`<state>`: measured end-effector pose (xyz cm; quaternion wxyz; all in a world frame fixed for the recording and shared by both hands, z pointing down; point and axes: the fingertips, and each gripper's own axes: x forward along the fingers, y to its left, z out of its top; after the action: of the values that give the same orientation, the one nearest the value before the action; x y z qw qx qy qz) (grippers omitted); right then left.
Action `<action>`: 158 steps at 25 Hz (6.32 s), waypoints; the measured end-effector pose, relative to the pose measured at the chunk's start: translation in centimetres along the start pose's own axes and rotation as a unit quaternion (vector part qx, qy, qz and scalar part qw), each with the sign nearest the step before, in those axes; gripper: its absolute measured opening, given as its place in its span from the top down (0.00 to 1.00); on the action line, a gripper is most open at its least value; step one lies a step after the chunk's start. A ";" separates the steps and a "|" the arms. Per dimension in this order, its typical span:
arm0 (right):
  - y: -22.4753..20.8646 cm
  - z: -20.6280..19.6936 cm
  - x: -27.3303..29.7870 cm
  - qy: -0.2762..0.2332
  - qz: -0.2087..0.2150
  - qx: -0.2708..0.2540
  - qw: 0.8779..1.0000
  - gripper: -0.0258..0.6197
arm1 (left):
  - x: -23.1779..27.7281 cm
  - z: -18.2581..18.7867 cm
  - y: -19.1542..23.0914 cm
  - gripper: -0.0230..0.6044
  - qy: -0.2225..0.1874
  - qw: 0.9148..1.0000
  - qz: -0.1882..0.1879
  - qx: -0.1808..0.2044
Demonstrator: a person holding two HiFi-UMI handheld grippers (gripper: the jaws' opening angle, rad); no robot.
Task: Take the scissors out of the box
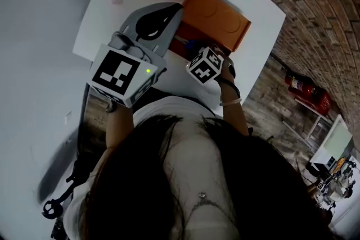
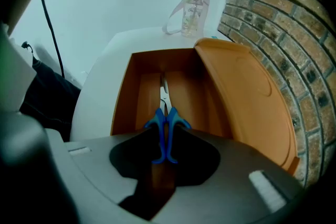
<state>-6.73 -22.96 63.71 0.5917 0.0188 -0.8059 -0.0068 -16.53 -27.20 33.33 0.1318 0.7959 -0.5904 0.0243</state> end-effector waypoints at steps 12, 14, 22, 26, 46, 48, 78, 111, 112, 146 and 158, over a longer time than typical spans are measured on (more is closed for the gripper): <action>-1.0 -0.1 -1.5 0.000 -0.049 0.008 0.999 0.81 | -2.0 0.8 -0.2 0.96 -0.008 1.000 0.003 0.007; -0.9 -0.2 -1.7 -0.002 -0.052 0.013 0.999 0.81 | -2.3 1.0 -0.4 0.96 -0.011 1.000 0.000 0.008; -0.7 -0.2 -2.8 -0.009 -0.073 0.023 0.997 0.81 | -3.2 1.6 -1.2 0.96 -0.017 1.000 -0.011 0.019; -0.7 -0.2 -3.3 -0.016 -0.082 0.030 0.996 0.81 | -3.6 1.8 -1.7 0.96 -0.020 0.999 -0.014 0.023; -0.6 1.2 -7.1 -0.087 -0.144 0.080 0.983 0.81 | -5.8 2.9 -4.2 0.96 -0.023 0.998 -0.024 0.058; -0.6 1.4 -7.6 -0.096 -0.151 0.085 0.980 0.81 | -6.0 3.0 -4.5 0.96 -0.022 0.998 -0.024 0.060; 1.2 0.3 -16.4 -0.279 -0.200 0.147 0.928 0.81 | -8.3 1.4 -11.7 0.96 -0.013 0.996 -0.007 0.091; 2.6 0.3 -26.3 -0.388 -0.322 0.266 0.822 0.81 | -8.4 1.5 -14.3 0.96 -0.012 0.983 -0.141 0.116; 2.8 0.3 -26.4 -0.388 -0.325 0.268 0.820 0.81 | -8.6 1.5 -14.3 0.96 -0.012 0.983 -0.144 0.116; 14.0 3.2 -33.2 -0.423 -0.410 0.294 0.753 0.81 | -20.5 -0.7 -14.1 0.96 -0.024 0.973 -0.203 0.104; 15.3 3.5 -35.2 -0.431 -0.428 0.285 0.741 0.81 | -21.0 -0.2 -14.8 0.96 -0.037 0.970 -0.216 0.101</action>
<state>0.13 -6.37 29.62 0.0828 0.5251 -0.8462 -0.0365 -8.85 -3.59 26.81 0.0311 0.9142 -0.4033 0.0253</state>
